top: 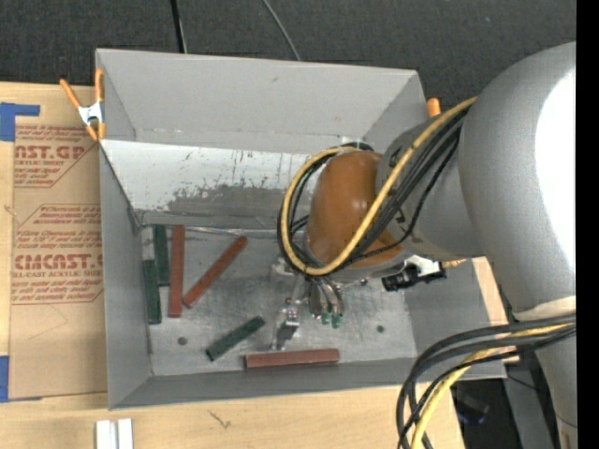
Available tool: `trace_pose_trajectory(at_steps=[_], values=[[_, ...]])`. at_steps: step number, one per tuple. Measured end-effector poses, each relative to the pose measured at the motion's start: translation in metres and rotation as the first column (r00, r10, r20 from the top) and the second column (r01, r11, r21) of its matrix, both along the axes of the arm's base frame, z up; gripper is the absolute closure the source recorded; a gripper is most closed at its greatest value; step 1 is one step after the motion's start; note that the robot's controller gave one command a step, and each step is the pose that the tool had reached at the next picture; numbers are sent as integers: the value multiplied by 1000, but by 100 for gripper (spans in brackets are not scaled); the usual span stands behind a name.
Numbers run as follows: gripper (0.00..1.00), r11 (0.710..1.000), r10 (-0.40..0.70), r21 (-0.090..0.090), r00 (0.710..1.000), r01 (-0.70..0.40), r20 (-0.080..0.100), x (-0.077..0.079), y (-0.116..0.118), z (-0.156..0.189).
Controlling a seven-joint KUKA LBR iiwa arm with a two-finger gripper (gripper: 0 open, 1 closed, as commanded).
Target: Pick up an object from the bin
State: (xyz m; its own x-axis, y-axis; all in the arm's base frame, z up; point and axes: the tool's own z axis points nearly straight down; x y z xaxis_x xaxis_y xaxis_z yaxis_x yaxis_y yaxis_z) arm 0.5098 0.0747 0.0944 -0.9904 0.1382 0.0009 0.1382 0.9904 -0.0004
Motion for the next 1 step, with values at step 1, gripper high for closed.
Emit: trace_pose_trajectory(at_steps=[1], values=[[0,1000,-17,0,1000,17,2,-1,3,-3]])
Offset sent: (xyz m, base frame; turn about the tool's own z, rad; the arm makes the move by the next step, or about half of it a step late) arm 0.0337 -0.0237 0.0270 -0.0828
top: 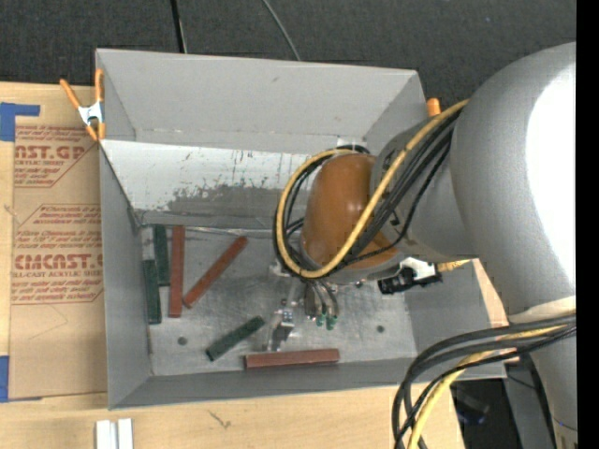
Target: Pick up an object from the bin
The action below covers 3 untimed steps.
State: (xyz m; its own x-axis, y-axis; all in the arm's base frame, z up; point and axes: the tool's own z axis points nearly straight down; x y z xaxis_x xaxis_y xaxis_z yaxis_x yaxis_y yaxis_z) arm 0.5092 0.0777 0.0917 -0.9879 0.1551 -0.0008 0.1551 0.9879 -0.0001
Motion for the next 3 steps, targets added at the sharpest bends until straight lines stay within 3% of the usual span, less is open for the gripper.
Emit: trace_pose_trajectory(at_steps=[1,2,3], values=[[0,995,99,0,995,-99,-1,30,-21,25],[0,995,98,-5,995,-98,14,30,-19,23],[0,962,272,5,962,-272,1,-12,-3,0]])
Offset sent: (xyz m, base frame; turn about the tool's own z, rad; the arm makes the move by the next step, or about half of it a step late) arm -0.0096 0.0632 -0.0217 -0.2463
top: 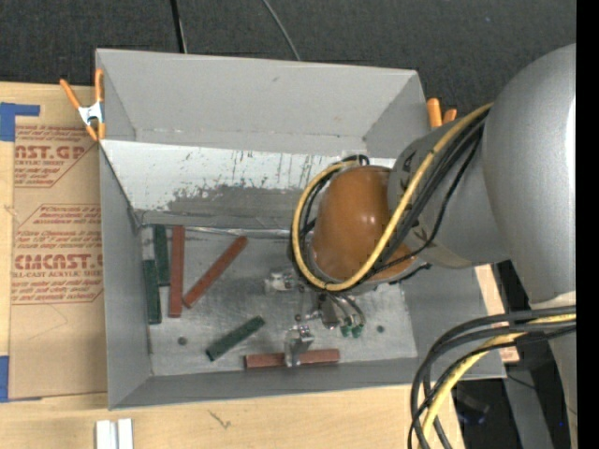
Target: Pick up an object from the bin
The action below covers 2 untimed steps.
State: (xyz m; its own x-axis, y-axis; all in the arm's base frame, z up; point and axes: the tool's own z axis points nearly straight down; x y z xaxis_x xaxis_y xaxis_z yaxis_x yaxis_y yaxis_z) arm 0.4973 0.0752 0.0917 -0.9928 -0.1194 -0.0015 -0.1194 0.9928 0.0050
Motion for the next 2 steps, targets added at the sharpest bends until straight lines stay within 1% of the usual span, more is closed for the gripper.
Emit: trace_pose_trajectory(at_steps=[1,2], values=[[0,999,39,-11,999,-39,-21,25,2,-9],[100,999,33,-3,999,-33,-3,0,93,-19]])
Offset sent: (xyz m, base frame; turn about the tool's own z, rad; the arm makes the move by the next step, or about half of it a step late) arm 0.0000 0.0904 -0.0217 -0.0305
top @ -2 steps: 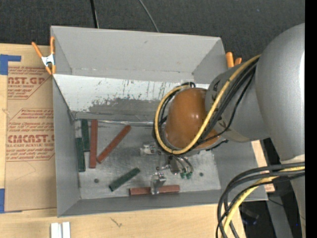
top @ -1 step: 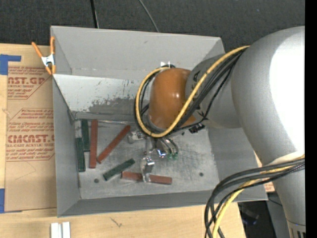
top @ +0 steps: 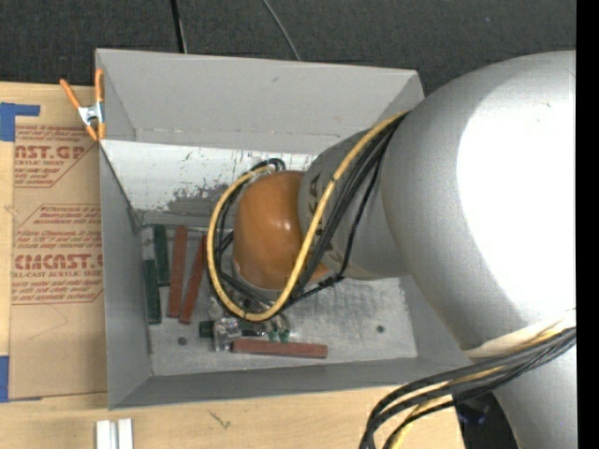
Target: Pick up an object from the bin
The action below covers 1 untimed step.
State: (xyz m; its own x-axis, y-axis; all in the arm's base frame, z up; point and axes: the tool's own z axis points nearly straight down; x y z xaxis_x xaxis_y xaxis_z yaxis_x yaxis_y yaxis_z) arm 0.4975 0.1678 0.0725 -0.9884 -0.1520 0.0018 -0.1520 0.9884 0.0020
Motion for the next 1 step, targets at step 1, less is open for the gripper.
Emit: trace_pose_trajectory(at_steps=[1], values=[[100,1000,0,0,1000,0,0,0,0,0]])
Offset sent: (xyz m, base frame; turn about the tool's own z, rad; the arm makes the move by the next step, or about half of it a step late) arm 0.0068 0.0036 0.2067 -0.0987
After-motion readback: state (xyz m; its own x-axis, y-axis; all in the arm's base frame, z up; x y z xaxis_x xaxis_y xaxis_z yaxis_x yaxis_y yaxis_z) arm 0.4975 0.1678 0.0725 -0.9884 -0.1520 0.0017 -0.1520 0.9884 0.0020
